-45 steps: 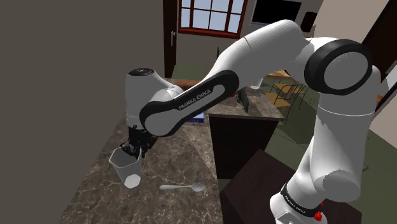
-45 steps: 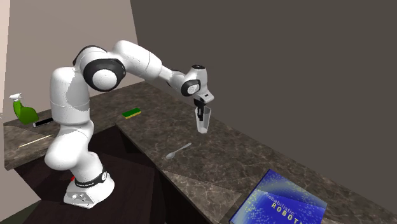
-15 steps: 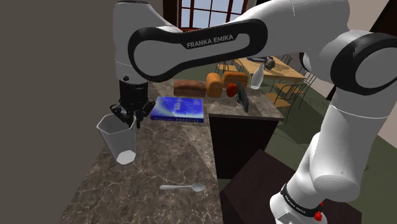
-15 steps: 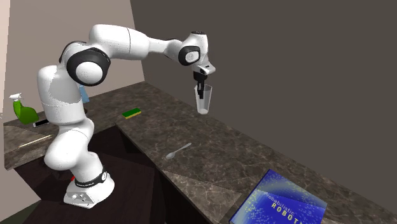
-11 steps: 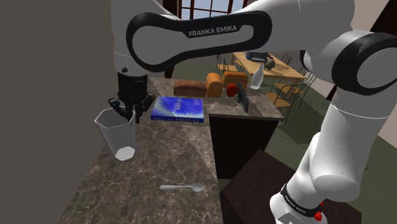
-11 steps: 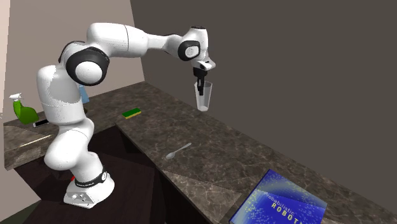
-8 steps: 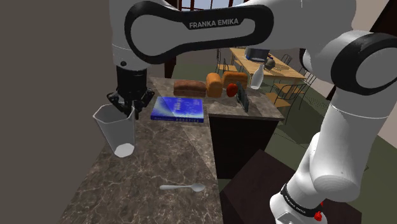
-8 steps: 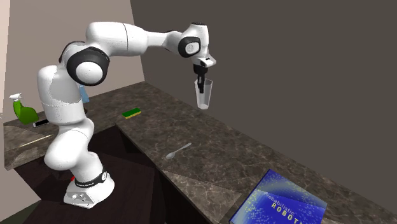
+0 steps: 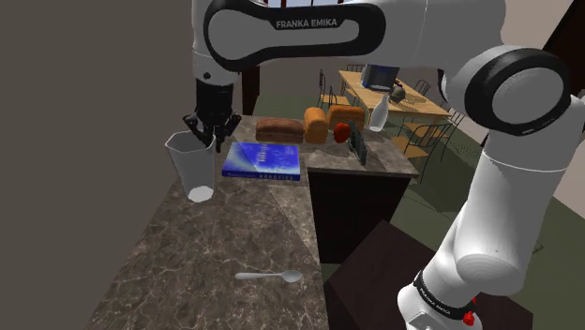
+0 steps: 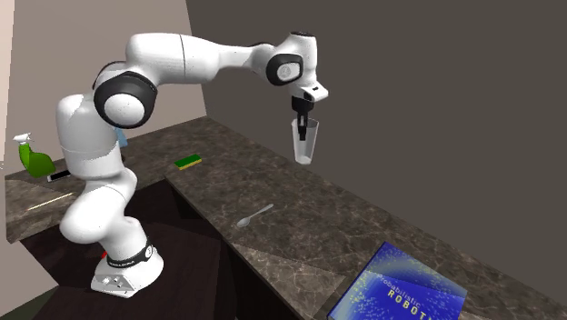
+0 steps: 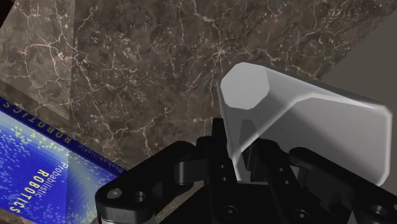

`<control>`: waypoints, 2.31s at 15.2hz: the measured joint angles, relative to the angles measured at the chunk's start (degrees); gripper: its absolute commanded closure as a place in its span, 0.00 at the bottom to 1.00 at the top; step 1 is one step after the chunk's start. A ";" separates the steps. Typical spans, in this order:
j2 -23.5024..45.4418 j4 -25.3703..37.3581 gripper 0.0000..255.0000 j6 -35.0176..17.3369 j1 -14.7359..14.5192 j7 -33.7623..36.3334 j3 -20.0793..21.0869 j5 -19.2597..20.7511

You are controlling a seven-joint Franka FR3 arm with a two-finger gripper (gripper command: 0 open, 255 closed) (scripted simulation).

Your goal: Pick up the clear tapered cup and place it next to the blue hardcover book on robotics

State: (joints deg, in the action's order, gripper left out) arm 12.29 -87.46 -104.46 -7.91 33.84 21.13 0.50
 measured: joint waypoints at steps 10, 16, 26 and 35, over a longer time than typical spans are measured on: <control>8.63 12.34 1.00 4.58 5.94 -10.52 -3.96 0.72; 17.91 27.49 1.00 10.93 8.27 -15.85 -5.92 1.81; 17.50 19.44 1.00 3.44 9.62 -17.15 -6.18 1.54; 16.98 11.66 1.00 -3.79 10.21 -17.54 -6.26 1.40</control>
State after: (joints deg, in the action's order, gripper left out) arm 29.27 -75.80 -108.26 2.30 16.30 14.86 1.91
